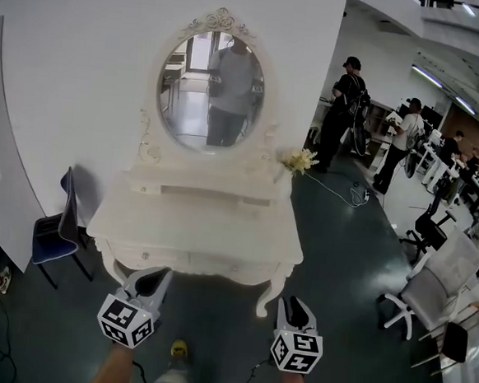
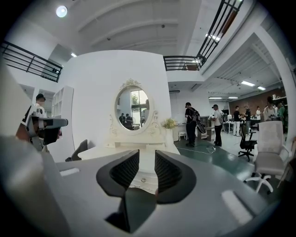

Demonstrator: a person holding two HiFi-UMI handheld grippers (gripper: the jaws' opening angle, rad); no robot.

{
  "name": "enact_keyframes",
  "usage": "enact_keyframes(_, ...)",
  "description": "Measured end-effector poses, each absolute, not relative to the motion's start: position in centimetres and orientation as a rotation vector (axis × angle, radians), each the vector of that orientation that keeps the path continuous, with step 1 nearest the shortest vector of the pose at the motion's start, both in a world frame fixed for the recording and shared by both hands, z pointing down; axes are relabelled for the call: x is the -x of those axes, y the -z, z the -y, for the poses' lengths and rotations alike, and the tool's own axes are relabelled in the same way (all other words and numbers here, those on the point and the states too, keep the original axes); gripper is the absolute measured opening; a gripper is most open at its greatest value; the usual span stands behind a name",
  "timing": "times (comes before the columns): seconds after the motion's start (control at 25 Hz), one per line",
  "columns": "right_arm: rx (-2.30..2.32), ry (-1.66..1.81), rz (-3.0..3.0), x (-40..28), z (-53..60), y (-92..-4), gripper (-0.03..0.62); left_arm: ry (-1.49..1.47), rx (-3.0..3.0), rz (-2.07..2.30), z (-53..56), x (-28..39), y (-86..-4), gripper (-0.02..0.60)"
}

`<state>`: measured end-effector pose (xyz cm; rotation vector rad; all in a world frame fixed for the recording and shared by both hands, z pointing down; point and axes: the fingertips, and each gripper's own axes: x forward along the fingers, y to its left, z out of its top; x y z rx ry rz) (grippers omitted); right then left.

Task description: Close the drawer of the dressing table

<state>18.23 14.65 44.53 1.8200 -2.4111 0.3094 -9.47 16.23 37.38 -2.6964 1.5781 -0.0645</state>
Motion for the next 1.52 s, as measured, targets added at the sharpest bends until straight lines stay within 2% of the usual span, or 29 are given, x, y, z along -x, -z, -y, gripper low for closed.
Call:
enact_keyframes(0.72,-1.935,-0.294,2.290,-10.1,5.6,-43.6,0.091,0.081,2.844,-1.423,7.0,15.9,-37.7,-0.002)
enact_keyframes(1.52,-1.871,-0.424,2.266,-11.3,23.4,-48.0,0.091,0.168,2.921,-1.443,23.9,13.6,-41.9,-0.002)
